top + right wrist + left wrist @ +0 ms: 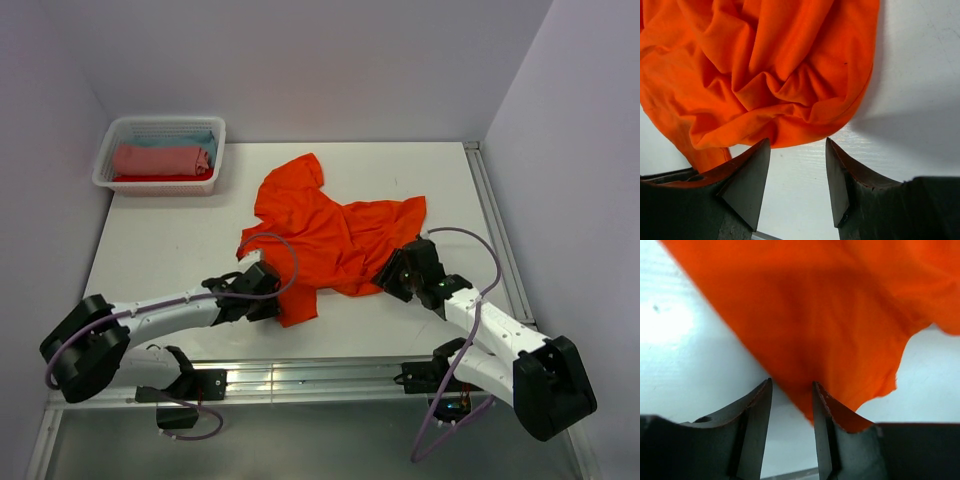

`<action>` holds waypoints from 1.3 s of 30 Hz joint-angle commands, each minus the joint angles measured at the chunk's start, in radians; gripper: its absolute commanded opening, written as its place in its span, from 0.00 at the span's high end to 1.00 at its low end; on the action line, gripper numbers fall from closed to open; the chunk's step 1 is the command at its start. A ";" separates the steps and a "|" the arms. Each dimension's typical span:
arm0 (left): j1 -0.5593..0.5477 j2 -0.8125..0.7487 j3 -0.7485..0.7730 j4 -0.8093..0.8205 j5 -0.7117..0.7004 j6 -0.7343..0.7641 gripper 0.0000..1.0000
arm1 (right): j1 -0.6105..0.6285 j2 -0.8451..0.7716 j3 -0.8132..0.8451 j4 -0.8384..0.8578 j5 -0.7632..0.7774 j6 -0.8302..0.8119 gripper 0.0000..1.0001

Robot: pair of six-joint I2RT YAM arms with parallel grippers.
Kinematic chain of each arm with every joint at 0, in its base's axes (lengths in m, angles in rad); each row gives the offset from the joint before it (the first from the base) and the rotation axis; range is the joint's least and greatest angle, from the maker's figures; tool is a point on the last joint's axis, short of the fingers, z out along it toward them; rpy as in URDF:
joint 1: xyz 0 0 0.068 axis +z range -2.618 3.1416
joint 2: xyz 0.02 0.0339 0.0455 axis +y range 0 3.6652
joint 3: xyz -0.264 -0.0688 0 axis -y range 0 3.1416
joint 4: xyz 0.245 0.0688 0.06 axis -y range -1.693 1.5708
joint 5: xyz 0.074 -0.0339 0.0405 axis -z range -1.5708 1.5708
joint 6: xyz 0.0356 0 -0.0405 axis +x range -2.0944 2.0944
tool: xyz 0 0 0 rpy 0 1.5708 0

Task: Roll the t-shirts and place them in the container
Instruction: Flatten the tshirt

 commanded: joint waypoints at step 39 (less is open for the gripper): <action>0.066 0.490 0.731 -0.066 0.130 0.286 0.97 | 0.272 0.211 0.027 0.452 -0.141 -0.045 0.39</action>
